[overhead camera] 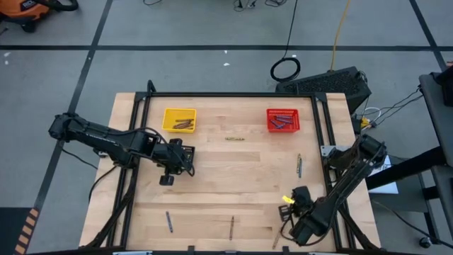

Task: Sort crayons
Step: Put the blue crayon into the red bin

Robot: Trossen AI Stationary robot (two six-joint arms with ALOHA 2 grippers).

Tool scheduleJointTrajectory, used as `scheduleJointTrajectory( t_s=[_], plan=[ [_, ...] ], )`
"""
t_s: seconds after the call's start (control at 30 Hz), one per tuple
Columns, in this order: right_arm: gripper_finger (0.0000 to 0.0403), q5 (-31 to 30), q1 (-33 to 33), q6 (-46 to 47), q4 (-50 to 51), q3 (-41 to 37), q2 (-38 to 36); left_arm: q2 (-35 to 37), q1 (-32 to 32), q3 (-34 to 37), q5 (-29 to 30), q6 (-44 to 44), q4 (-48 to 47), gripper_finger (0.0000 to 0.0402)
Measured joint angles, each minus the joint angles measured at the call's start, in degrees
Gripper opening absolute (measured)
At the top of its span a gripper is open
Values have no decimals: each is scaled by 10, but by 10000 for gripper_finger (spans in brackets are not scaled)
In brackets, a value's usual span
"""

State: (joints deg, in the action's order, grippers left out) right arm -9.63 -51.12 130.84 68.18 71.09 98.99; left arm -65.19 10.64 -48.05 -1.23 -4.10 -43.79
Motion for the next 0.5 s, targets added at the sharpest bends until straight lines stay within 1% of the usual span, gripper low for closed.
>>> scheduleJointTrajectory(
  t_s=[0.23,0.4,0.5],
  plan=[
    [0,-82,23,-4,94,1,-61,0,0,0,0,0,0,92],
    [0,-134,53,-41,125,1,-97,0,0,0,0,1,0,92],
    [0,-146,77,-72,139,1,-112,0,0,0,0,4,0,92]
  ],
)
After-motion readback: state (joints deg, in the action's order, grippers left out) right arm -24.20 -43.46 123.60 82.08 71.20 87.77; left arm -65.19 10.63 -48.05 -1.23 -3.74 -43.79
